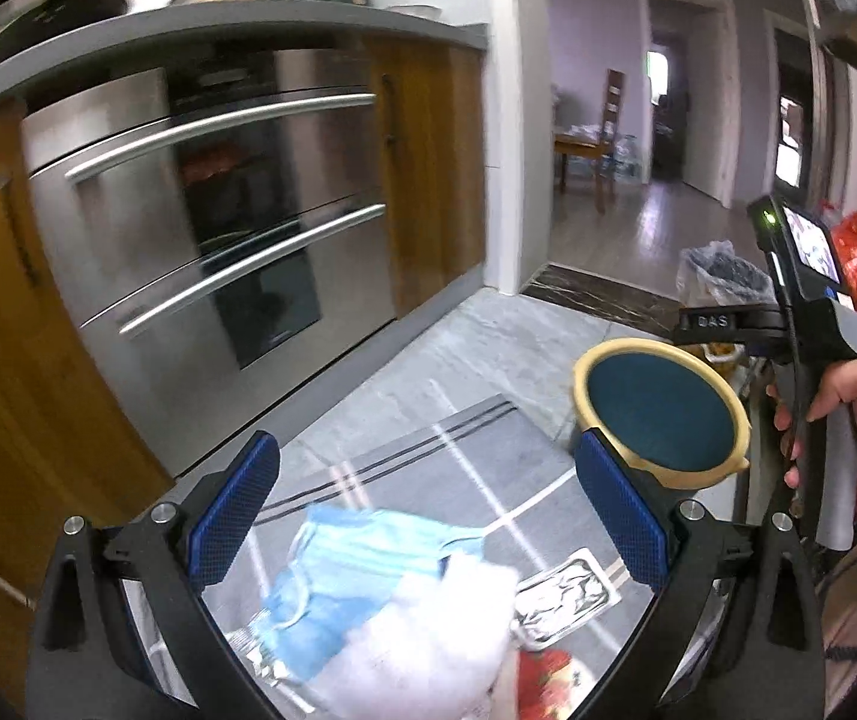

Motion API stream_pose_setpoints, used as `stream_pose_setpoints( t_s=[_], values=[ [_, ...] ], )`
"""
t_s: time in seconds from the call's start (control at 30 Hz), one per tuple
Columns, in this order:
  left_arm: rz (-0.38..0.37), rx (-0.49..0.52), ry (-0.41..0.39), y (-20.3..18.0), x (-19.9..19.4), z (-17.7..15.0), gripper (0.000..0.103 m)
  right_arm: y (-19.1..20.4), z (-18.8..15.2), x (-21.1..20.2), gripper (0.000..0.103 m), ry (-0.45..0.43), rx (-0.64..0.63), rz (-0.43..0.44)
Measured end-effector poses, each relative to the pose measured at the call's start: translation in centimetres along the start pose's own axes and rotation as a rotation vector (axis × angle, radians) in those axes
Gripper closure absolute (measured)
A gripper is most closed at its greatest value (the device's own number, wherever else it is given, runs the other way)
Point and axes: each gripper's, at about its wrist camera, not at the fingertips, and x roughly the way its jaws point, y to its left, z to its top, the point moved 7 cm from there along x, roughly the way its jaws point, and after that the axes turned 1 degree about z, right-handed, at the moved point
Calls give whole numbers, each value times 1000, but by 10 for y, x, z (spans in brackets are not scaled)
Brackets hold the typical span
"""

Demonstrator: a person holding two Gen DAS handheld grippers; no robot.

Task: Collect trash
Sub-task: 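Move both open grippers back over the trash on the mat, then grasp the white paper towel with the right gripper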

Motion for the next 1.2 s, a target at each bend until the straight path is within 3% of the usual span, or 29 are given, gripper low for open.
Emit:
stream_pose_setpoints(
  t_s=[0.33, 0.6, 0.83, 1.0, 1.2],
  values=[
    [130, -123, 22, 80, -3, -32, 6, 66, -41, -2, 11, 86, -91, 111],
    [188, -176, 163, 123, 13, -72, 6, 129, -92, 4, 11, 192, -193, 193],
    [217, -174, 261, 139, 31, -102, 6, 159, -143, 21, 11, 310, -297, 192],
    [215, -218, 304, 141, 39, -111, 6, 155, -162, 33, 11, 391, -284, 199],
    [209, -192, 329, 134, 51, -113, 6, 152, -174, 47, 11, 444, -305, 189]
  ],
)
